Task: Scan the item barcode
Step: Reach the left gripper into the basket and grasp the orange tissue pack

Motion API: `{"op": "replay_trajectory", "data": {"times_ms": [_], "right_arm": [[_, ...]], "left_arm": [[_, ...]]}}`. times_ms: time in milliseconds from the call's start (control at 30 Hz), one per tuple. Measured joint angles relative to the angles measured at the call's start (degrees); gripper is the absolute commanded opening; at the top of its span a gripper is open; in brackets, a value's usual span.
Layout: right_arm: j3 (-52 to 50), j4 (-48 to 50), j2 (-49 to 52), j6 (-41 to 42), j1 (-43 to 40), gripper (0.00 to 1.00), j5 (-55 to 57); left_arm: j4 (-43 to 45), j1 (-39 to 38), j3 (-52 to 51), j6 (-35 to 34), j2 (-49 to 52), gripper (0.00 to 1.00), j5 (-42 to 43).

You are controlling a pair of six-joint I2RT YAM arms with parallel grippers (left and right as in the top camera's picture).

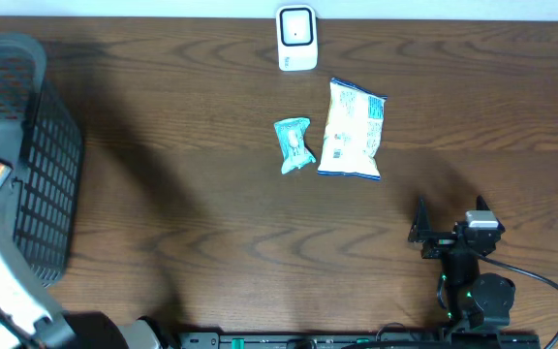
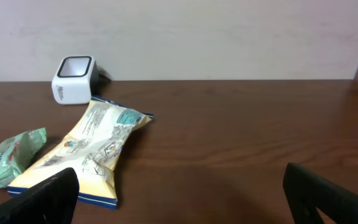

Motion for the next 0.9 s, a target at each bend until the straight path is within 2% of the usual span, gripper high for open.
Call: {"op": "replay_trajectory", "data": {"times_ms": [433, 733, 900], "right_arm": [[0.0, 0.0, 0.0, 0.0, 0.0, 0.99, -0.02], [0.0, -0.02, 0.0, 0.0, 0.0, 0.99, -0.02], [0.0, -0.02, 0.0, 0.0, 0.0, 0.99, -0.02]], "left_arm": [[2.36, 0.07, -0.02, 21.68, 20.06, 0.73, -0.31], [8.9, 0.09, -0.02, 36.68, 26.91, 0.73, -0.44], [9.6, 0.44, -0.02, 44.35, 30.08, 0.73, -0.66]]}}
